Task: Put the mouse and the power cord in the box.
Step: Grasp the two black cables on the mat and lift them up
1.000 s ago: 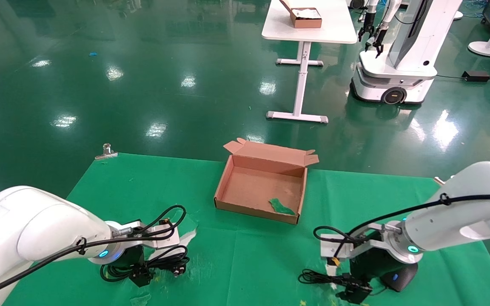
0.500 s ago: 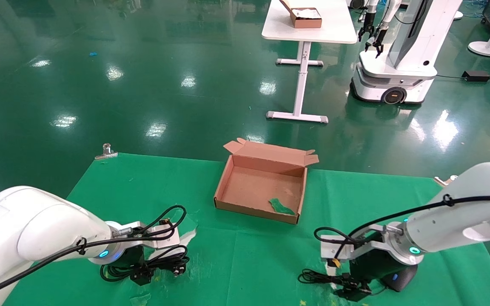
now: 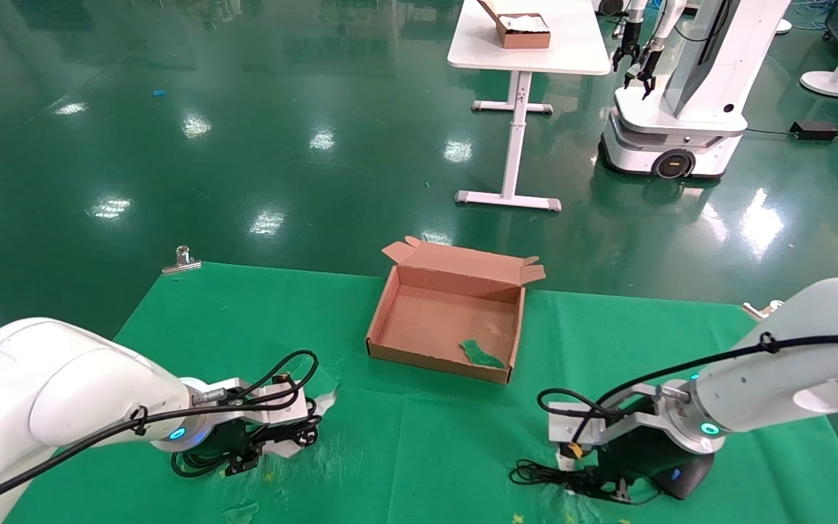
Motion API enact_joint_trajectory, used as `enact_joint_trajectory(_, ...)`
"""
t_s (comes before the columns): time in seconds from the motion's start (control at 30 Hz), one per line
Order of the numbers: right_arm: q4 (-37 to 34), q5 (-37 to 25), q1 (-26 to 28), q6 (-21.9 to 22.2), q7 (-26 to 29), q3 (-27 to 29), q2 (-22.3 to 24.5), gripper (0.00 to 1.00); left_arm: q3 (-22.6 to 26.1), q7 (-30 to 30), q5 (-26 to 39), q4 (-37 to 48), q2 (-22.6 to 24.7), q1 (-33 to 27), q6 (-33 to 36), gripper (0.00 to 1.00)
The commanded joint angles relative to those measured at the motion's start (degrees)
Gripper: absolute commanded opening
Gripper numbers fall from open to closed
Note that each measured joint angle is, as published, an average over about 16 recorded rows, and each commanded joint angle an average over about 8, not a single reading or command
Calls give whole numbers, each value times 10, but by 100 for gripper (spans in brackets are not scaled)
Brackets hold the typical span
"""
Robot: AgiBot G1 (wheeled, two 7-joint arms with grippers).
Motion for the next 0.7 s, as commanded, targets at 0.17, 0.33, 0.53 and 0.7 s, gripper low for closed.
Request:
enact_joint_trajectory(0.17, 1, 0, 0, 0, 0, 0, 0, 0, 0, 0, 0, 0, 0, 0, 0, 0)
enact_joint_trajectory(0.33, 1, 0, 0, 0, 0, 0, 0, 0, 0, 0, 0, 0, 0, 0, 0, 0)
enact_joint_trajectory(0.53, 1, 0, 0, 0, 0, 0, 0, 0, 0, 0, 0, 0, 0, 0, 0, 0)
enact_joint_trajectory(0.7, 2, 1, 0, 0, -1, 1, 1, 0, -2, 3, -4, -3, -4, -3, 0, 0)
